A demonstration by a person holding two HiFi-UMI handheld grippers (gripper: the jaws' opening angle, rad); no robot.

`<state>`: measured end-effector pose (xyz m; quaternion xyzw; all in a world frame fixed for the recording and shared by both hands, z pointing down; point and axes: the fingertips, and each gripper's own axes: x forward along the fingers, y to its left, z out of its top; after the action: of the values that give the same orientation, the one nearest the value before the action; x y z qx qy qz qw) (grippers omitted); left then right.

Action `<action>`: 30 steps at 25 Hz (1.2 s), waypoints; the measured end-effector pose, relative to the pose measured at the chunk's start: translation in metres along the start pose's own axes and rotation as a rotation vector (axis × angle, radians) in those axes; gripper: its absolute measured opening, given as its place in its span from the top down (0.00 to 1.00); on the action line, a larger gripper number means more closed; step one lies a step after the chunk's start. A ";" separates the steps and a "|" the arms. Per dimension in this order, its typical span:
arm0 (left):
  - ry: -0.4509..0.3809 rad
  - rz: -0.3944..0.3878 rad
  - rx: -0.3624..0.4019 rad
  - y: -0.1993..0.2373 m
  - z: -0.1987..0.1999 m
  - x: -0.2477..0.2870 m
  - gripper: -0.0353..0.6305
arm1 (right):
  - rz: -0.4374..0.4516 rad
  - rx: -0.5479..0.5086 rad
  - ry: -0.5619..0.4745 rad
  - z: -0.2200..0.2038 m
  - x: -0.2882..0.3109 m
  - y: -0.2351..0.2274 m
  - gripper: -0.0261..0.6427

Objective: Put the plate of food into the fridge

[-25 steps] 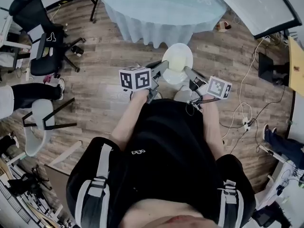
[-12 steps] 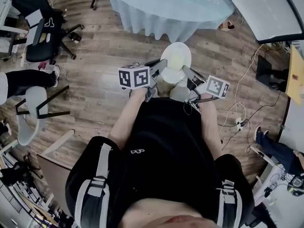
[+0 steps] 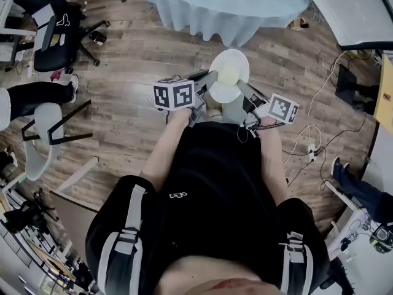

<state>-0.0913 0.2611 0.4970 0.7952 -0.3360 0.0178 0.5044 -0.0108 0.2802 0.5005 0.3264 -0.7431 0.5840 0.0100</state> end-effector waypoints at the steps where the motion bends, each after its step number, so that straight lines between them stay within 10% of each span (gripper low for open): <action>1: 0.004 0.001 -0.009 0.000 -0.005 0.001 0.91 | 0.000 0.011 0.007 -0.003 -0.001 -0.003 0.94; 13: 0.058 0.081 -0.040 0.016 0.005 0.041 0.91 | 0.020 0.081 0.040 0.025 0.009 -0.039 0.94; 30: 0.099 0.032 0.048 -0.043 0.078 0.199 0.91 | 0.087 0.059 -0.073 0.190 -0.046 -0.095 0.94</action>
<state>0.0621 0.1064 0.4977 0.7999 -0.3228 0.0733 0.5007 0.1421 0.1259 0.5036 0.3150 -0.7391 0.5932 -0.0521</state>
